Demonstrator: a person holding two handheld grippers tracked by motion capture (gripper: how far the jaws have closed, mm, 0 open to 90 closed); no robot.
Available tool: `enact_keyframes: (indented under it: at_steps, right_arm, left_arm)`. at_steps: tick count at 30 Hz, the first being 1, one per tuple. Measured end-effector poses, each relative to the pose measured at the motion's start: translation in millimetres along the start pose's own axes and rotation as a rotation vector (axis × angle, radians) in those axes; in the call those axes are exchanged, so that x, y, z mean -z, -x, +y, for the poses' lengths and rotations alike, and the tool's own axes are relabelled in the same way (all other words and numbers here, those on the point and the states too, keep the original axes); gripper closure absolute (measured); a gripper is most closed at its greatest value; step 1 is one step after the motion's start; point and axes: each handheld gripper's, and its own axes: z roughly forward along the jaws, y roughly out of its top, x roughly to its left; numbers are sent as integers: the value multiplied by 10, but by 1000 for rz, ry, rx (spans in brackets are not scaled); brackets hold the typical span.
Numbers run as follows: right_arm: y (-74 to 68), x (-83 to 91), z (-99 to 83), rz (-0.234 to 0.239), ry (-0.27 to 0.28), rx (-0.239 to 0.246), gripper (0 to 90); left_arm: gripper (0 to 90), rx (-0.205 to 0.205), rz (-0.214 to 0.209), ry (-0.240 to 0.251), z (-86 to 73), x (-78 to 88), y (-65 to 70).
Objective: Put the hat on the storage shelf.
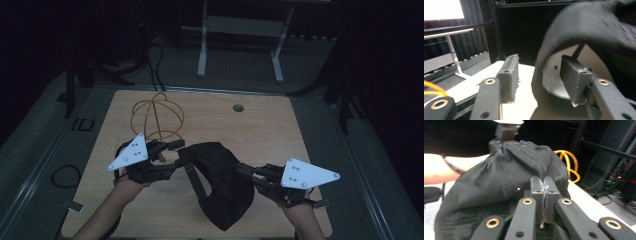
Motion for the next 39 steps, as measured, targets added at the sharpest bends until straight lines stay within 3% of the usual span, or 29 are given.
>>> enact_keyframes:
  at_steps: [4,7,8,10,15,16,17,24,30,35,39]
  right_arm:
    - [74,2,58,-63,9,-10,891]
    - [120,-13,89,-94,8,-9,891]
    - [167,-35,122,-128,6,-6,891]
    - [195,-49,139,-135,3,-6,891]
    - [367,-198,238,-193,-5,-8,891]
    - [367,-198,238,-193,-5,-8,891]
    - [398,-233,255,-198,-6,-8,891]
    - [635,-609,396,-241,-30,-15,890]
    - [792,-937,474,-265,-64,-12,891]
    - [877,-1231,543,-287,-98,3,891]
    - [889,-1447,631,-270,-110,9,890]
  left_arm:
    - [466,2,23,-20,-88,91,9]
    - [428,20,45,-44,-206,190,35]
    - [410,41,51,-61,-287,268,43]
    - [385,53,59,-67,-326,314,45]
    - [339,105,148,-93,-554,584,64]
    - [327,105,148,-93,-554,584,64]
    - [327,128,184,-99,-647,670,77]
    - [29,201,310,-209,-1024,838,198]
    - [19,221,436,-226,-1307,989,315]
    - [19,245,429,-212,-1416,1030,319]
    - [20,252,416,-204,-1467,1016,306]
